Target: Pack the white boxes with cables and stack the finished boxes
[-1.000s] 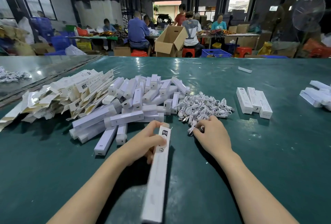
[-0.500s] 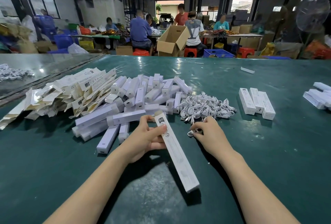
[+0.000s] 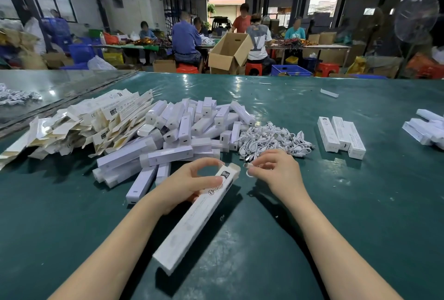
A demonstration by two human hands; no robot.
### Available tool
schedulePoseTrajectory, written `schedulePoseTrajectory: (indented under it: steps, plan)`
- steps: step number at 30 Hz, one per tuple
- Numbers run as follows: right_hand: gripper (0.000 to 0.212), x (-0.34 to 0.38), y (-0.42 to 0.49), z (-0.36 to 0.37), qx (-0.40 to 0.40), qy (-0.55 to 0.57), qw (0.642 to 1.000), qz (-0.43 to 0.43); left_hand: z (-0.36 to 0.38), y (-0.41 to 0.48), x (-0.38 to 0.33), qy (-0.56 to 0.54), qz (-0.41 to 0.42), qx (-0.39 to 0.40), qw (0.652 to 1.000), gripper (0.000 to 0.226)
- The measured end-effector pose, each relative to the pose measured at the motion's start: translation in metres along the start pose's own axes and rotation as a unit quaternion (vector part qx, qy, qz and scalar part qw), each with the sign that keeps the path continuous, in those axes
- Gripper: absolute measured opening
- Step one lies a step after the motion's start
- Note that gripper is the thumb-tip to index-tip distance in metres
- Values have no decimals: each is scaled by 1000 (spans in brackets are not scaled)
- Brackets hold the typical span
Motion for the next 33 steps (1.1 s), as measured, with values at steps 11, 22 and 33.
schedulePoseTrajectory:
  steps: [11, 22, 33]
  plan:
    - [35, 26, -14, 33, 36, 117, 992, -33, 4, 1, -4, 90, 48, 31, 994, 58]
    - [30, 28, -14, 29, 62, 86, 992, -66, -4, 0, -2, 57, 61, 27, 996, 52]
    - [19, 24, -16, 36, 178, 107, 978, 13, -2, 1, -1, 32, 73, 63, 995, 44]
Point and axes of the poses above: each hand's wrist, its own y-axis towards the middle knuckle, its own z-axis out of the palm, x = y × z, the point moved 7 cm from there along y, towards the middle knuckle, and after that the axes turned 15 degrees about y, right-handed, at the moved point
